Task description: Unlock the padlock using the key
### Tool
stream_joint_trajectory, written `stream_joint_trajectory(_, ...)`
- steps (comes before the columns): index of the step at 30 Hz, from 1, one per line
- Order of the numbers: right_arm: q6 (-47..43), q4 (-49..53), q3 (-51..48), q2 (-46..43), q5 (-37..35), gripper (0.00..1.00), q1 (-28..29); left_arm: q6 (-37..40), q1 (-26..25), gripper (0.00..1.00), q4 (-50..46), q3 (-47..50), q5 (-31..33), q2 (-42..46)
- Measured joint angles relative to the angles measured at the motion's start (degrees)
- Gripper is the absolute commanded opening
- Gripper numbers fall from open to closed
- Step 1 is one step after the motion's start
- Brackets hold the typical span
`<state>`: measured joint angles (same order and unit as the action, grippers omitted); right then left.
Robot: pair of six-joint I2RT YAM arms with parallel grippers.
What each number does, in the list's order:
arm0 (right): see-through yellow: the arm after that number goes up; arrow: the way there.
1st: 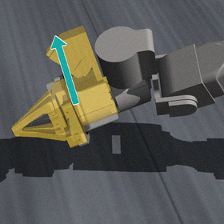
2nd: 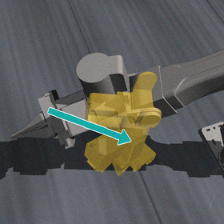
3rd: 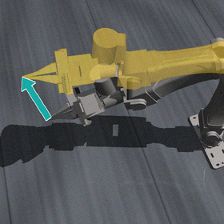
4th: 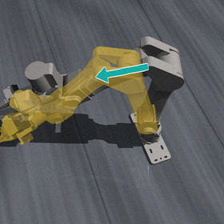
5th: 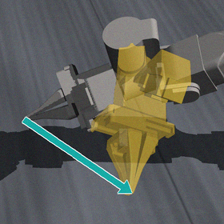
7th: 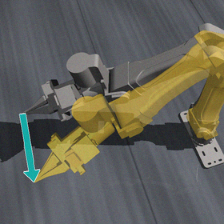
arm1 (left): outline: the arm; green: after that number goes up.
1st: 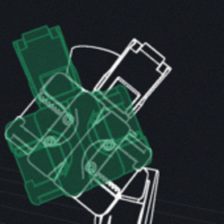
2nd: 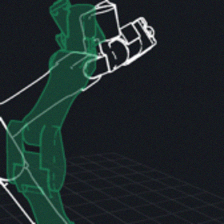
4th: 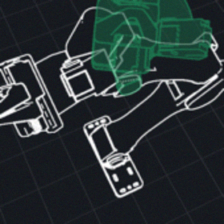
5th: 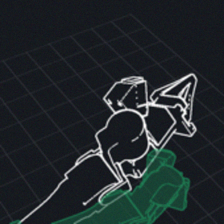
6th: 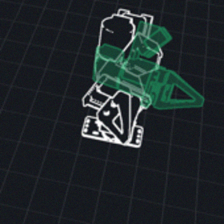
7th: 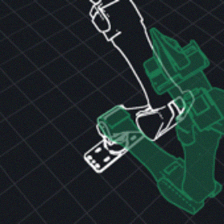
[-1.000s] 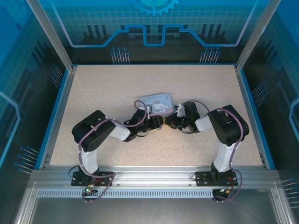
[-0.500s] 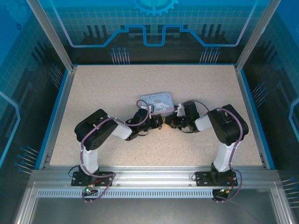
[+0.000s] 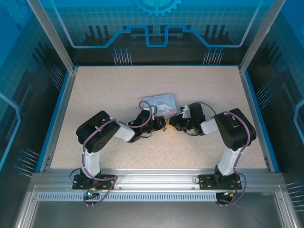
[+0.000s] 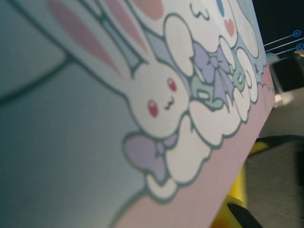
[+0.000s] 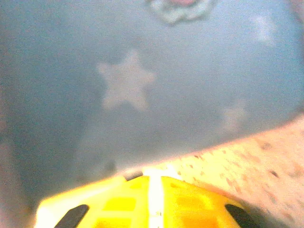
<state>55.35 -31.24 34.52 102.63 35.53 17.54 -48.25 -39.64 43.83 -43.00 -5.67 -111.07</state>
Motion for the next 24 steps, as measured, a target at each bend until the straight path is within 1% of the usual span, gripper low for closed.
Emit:
stream_joint_trajectory(3, 0.68, 0.39, -2.73, -5.05, -0.59, 0.43, -1.97, -1.84, 0.00, 0.00, 0.83, 0.02, -0.22, 0.00)
stream_joint_trajectory(6, 1.18, 1.11, -4.28, -9.94, -0.63, 0.45, -2.71, -4.24, 0.00, 0.00, 1.84, 0.02, -0.20, 0.00)
stream_joint_trajectory(7, 1.42, 1.22, -4.50, -11.02, -0.57, 0.47, -2.71, -5.01, 0.00, 0.00, 2.12, 0.00, -0.17, 0.00)
stream_joint_trajectory(10, 3.28, 0.76, -5.42, -13.35, -0.50, 0.47, -2.71, -8.22, 0.00, 0.00, 3.65, 0.02, -0.20, 0.00)
stream_joint_trajectory(14, 8.00, -1.92, -8.11, -13.79, -0.42, 0.47, -2.71, -13.62, 0.00, 0.00, 6.69, 0.39, -0.20, -0.02)
stream_joint_trajectory(18, 12.59, -4.74, -9.53, -13.07, -0.50, 0.47, -2.51, -17.81, 0.00, 0.00, 11.69, 1.20, -0.15, -0.90)
stream_joint_trajectory(24, 17.84, -10.49, -9.53, -10.25, -0.63, 0.46, -0.92, -21.35, 0.00, 0.00, 16.13, 1.55, -0.15, -1.95)
